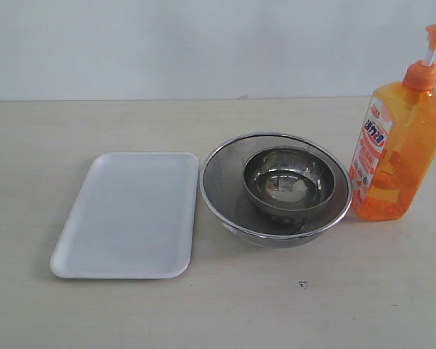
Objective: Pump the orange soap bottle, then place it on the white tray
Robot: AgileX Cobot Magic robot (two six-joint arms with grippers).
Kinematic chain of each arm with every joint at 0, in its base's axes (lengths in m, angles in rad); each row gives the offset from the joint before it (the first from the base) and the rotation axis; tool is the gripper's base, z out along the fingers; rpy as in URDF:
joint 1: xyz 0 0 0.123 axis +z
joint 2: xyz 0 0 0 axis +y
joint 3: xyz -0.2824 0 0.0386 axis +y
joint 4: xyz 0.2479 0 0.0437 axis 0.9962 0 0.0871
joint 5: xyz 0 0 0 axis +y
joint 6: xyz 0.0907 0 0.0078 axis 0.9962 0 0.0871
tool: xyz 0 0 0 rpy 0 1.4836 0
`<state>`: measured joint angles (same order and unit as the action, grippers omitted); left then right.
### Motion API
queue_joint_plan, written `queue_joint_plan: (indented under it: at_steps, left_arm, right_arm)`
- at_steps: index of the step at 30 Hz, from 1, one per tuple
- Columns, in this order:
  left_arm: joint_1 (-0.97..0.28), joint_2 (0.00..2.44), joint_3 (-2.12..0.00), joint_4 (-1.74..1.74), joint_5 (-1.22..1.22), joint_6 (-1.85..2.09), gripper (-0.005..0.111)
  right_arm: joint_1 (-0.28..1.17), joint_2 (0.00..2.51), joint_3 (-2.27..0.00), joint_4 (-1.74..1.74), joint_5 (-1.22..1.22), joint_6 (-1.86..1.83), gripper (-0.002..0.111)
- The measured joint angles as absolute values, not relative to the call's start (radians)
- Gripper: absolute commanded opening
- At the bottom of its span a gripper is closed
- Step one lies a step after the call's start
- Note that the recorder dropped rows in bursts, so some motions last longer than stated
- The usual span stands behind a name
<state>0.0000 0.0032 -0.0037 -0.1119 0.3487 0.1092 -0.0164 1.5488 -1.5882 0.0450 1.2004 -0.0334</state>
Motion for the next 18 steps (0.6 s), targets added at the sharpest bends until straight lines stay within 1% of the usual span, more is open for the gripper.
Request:
queue_joint_plan:
  at_steps: [9, 18]
  left_arm:
    - [0.000, 0.003, -0.004, -0.112, 0.349, 0.109, 0.005]
    - [0.000, 0.003, -0.004, -0.112, 0.349, 0.109, 0.005]
  right_arm:
    - [-0.016, 1.550, -1.591, 0.051, 1.117, -0.049, 0.000]
    - [-0.016, 1.587, -1.593, 0.067, 1.089, -0.059, 0.000]
